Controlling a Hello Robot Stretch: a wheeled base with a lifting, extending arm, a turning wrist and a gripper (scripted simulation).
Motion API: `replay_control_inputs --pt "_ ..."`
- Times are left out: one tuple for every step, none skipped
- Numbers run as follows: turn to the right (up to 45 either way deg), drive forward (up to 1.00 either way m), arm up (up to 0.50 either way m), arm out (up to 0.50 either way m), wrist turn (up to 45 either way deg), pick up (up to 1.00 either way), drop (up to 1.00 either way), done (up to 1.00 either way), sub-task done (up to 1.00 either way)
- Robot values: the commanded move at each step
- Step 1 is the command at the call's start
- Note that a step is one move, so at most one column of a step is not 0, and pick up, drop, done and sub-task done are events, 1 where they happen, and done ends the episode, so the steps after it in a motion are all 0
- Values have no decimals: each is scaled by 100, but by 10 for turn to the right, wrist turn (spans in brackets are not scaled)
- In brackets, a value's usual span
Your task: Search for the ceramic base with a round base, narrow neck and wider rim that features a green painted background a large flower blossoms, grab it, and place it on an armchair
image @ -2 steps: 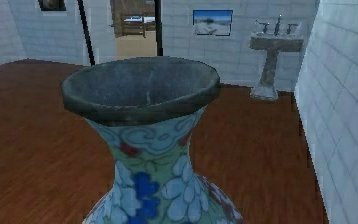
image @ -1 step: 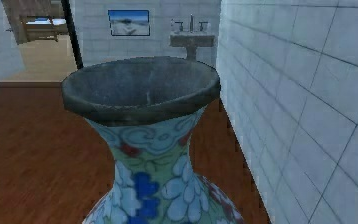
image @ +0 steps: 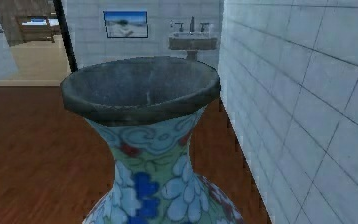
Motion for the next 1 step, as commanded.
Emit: replay_control_inputs --pt "-450 0 0 0 0 0 0 0 0"
